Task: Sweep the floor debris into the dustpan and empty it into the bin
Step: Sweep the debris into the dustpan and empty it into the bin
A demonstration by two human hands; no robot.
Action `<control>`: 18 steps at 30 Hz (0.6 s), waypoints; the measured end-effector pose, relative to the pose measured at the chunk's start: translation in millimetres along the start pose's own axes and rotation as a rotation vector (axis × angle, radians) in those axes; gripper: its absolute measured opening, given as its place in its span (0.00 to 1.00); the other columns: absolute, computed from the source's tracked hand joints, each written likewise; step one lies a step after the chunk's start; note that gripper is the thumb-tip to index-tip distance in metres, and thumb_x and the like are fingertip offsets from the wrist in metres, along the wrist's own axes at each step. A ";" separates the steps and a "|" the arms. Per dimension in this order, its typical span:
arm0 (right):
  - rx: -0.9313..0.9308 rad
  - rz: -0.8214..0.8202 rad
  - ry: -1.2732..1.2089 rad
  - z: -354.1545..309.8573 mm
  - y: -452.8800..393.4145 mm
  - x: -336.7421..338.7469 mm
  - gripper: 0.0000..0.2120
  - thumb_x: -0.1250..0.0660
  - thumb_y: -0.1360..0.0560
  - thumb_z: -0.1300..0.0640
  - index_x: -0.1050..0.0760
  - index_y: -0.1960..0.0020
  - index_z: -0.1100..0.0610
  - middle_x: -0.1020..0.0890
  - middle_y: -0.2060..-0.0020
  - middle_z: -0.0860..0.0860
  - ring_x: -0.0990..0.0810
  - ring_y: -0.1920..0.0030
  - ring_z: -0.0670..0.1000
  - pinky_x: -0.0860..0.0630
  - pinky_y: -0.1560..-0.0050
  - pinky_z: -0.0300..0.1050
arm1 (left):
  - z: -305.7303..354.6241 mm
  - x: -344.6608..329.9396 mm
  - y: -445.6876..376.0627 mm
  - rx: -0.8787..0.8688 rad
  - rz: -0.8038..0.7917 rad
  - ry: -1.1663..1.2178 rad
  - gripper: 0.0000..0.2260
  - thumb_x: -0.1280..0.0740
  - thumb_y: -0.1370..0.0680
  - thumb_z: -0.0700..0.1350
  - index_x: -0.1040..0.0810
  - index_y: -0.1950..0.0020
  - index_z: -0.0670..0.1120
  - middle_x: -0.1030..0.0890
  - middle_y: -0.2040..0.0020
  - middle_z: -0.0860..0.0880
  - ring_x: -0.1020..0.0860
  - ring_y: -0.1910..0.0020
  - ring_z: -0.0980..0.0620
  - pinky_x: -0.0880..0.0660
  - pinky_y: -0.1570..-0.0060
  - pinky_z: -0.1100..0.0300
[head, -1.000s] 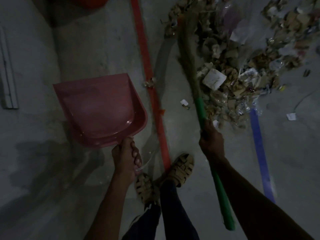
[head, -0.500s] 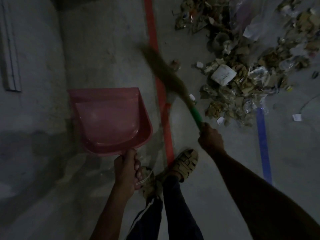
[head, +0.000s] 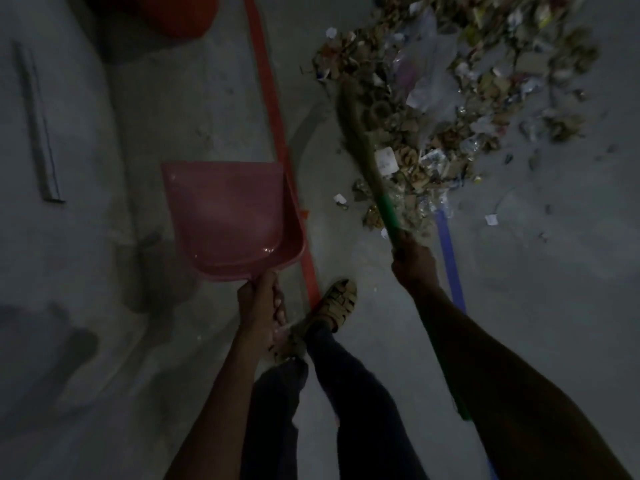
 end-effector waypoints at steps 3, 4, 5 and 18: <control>0.060 -0.046 -0.052 -23.9 59.5 9.2 0.24 0.39 0.22 0.61 0.33 0.27 0.49 0.19 0.54 0.51 0.19 0.59 0.53 0.18 0.58 0.57 | 28.7 12.5 42.2 -0.035 -0.037 -0.034 0.11 0.37 0.22 0.46 0.30 0.64 0.48 0.33 0.74 0.50 0.37 0.81 0.53 0.41 0.78 0.68; 0.089 -0.051 -0.071 -30.2 75.6 14.1 0.24 0.38 0.22 0.62 0.33 0.27 0.50 0.19 0.53 0.52 0.19 0.58 0.54 0.18 0.56 0.56 | 35.7 16.8 54.7 -0.046 -0.048 -0.042 0.11 0.37 0.22 0.46 0.31 0.64 0.49 0.33 0.74 0.50 0.37 0.81 0.53 0.41 0.78 0.68; 0.120 -0.051 -0.085 -35.5 89.8 20.1 0.25 0.38 0.22 0.63 0.32 0.27 0.50 0.19 0.51 0.53 0.19 0.56 0.54 0.19 0.55 0.55 | 41.0 21.5 66.4 -0.058 -0.058 -0.049 0.11 0.36 0.23 0.46 0.31 0.64 0.49 0.33 0.74 0.50 0.37 0.80 0.53 0.41 0.77 0.68; 0.201 -0.066 -0.096 -13.8 144.1 105.3 0.23 0.38 0.21 0.63 0.32 0.27 0.54 0.22 0.53 0.54 0.25 0.61 0.49 0.30 0.67 0.39 | 7.4 35.5 172.6 -0.133 -0.034 0.036 0.13 0.35 0.20 0.45 0.31 0.65 0.46 0.33 0.75 0.49 0.37 0.82 0.53 0.41 0.78 0.67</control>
Point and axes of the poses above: each hand's wrist, its own y-axis away from the middle knuckle, its own x-axis out of the back of the hand, z = x × y, the point moved 9 cm from there along -y, towards the middle knuckle
